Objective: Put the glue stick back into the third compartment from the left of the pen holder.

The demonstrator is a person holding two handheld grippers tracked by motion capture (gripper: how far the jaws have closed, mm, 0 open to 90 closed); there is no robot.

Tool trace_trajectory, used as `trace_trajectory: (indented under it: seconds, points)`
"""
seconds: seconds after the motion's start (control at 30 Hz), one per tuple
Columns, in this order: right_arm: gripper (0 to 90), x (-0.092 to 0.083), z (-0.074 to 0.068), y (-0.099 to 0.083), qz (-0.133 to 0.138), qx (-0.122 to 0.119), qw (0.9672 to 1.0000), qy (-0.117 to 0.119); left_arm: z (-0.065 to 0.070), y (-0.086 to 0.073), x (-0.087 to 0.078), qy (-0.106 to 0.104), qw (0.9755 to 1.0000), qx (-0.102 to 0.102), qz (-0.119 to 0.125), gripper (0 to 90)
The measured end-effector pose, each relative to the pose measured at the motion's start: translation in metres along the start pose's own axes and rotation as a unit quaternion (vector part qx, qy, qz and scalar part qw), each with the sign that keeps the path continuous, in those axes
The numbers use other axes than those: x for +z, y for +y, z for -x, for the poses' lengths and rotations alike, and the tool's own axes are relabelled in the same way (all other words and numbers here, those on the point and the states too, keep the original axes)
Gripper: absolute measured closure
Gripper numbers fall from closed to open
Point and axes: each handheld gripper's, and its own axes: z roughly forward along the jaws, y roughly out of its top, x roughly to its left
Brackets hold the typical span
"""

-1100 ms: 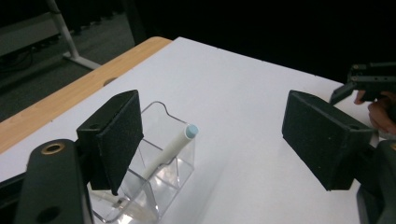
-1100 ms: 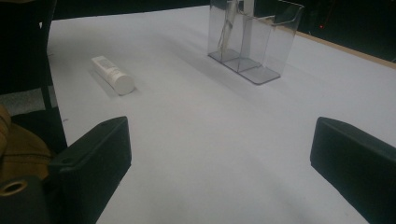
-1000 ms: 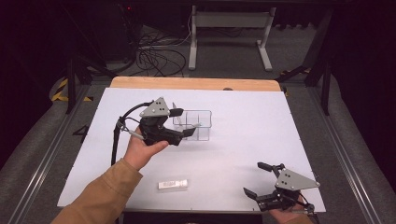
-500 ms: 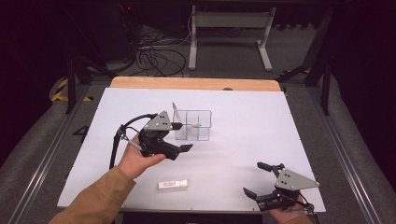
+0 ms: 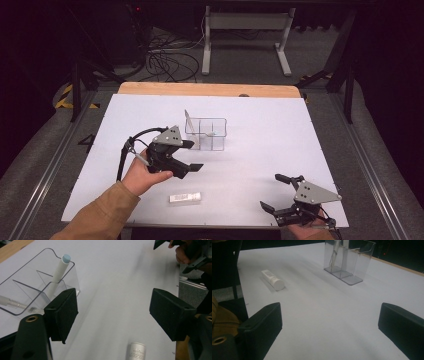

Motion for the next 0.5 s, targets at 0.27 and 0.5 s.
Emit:
trace_trajectory:
  seconds: [0.27,0.5]
  points:
    - [5.6,-0.0004,0.0003,-0.0001,0.001,0.0,1.0,0.0,0.0035,-0.0035,0.0028,-0.006,0.9998,0.011,-0.018,24.3]
    - [5.5,-0.0002,0.0005,-0.0001,0.001,0.001,1.0,0.001,0.0051,-0.0096,0.0071,-0.017,0.9989,0.014,-0.042,28.6]
